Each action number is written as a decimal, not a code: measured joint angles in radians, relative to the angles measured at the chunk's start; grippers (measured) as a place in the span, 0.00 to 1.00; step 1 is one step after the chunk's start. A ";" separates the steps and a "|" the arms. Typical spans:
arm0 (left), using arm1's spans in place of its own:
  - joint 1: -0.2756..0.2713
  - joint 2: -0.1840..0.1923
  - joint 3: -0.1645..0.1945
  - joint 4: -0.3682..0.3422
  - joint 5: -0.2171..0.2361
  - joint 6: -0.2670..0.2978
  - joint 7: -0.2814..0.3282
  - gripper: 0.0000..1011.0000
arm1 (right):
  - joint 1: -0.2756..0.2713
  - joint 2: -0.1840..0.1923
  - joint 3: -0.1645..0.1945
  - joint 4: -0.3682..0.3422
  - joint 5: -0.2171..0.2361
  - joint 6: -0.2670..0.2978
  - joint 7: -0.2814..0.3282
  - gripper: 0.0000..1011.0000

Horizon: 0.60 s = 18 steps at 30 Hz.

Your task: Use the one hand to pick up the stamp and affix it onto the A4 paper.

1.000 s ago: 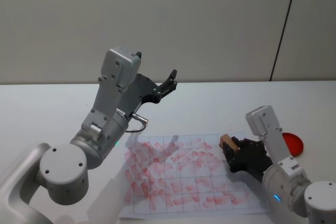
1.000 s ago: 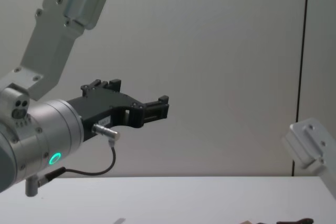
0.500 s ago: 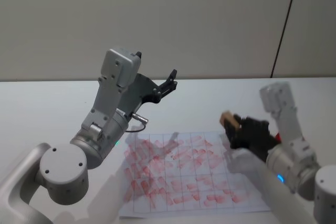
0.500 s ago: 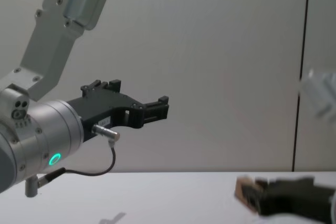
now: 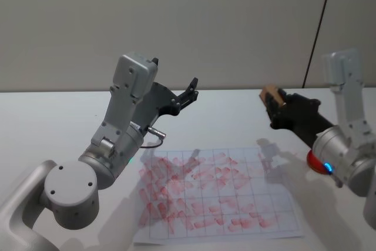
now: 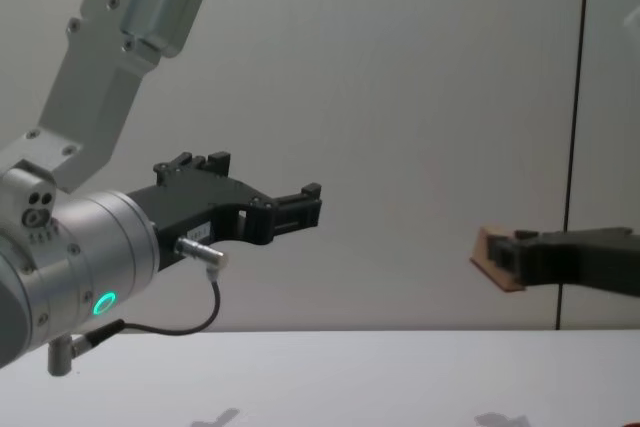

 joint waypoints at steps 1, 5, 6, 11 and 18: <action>0.000 0.000 0.000 0.000 0.000 0.000 0.000 0.99 | 0.000 0.001 0.002 -0.003 0.002 0.006 -0.005 0.22; 0.000 0.000 0.000 0.000 0.000 0.000 0.000 0.99 | -0.001 0.011 0.016 -0.012 0.009 0.044 -0.035 0.22; 0.000 0.000 0.000 0.000 0.000 0.000 0.000 0.99 | -0.002 0.013 0.018 -0.013 0.010 0.051 -0.040 0.22; 0.000 0.000 0.000 0.000 0.000 0.000 0.000 0.99 | -0.017 0.030 0.034 -0.015 0.014 0.089 -0.068 0.22; 0.000 0.000 0.000 0.000 0.000 0.000 0.000 0.99 | -0.044 0.051 0.051 -0.015 0.015 0.118 -0.095 0.22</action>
